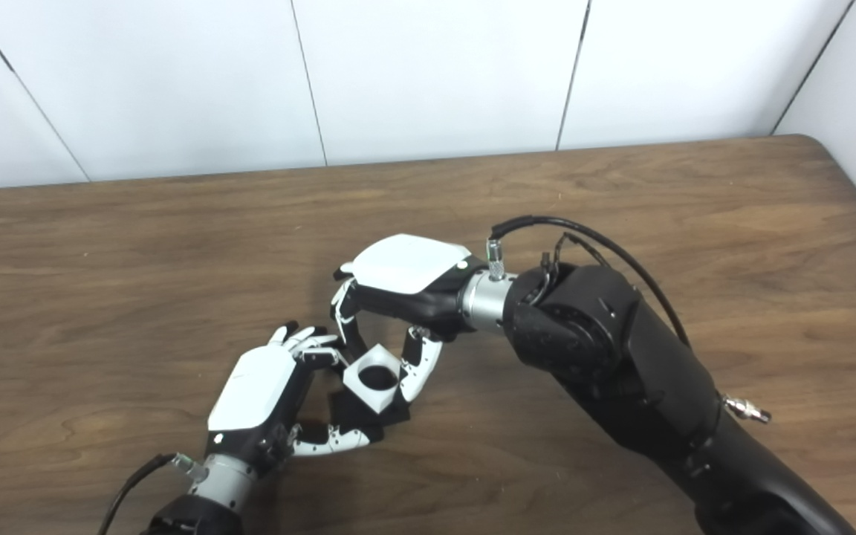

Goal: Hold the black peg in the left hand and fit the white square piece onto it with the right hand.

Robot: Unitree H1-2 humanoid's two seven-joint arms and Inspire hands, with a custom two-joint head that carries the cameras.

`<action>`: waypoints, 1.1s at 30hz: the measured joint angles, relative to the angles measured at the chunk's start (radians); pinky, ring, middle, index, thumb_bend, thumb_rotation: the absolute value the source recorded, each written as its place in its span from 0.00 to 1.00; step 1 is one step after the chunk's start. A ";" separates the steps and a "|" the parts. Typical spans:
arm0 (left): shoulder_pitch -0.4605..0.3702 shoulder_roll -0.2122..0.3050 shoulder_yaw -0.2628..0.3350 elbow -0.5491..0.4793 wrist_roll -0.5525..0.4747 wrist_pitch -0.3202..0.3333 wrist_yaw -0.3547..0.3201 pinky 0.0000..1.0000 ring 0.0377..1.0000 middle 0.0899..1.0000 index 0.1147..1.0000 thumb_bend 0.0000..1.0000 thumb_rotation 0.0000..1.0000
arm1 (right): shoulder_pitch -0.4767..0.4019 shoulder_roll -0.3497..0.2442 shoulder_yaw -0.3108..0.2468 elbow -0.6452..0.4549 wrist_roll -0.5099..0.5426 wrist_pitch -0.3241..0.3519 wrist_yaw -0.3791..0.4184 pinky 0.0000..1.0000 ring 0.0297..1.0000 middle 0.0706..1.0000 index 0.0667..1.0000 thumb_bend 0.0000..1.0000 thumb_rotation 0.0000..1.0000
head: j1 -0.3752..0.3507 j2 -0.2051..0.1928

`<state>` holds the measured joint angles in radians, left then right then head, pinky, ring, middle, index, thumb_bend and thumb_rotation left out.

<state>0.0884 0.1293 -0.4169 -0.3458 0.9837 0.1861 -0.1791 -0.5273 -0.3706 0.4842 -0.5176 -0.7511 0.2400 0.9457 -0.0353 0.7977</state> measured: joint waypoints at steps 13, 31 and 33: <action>0.000 -0.008 -0.015 -0.004 0.014 0.017 0.000 1.00 0.90 0.78 0.42 0.52 0.05 | 0.009 0.000 -0.020 0.021 0.003 -0.018 -0.005 0.84 0.94 0.79 0.45 0.52 0.13 | 0.002 0.011; 0.001 -0.013 -0.021 -0.006 0.014 0.032 0.000 1.00 0.91 0.78 0.42 0.52 0.05 | 0.015 0.014 -0.013 0.021 0.004 -0.015 -0.004 0.85 0.94 0.79 0.45 0.52 0.13 | 0.008 0.018; 0.001 -0.014 -0.022 -0.006 0.014 0.033 0.000 1.00 0.90 0.78 0.42 0.52 0.05 | 0.015 0.017 -0.012 0.021 0.002 -0.014 -0.002 0.85 0.94 0.79 0.45 0.52 0.13 | 0.005 0.018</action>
<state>0.0889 0.1155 -0.4386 -0.3520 0.9980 0.2192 -0.1788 -0.5120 -0.3541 0.4725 -0.4964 -0.7489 0.2262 0.9440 -0.0306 0.8161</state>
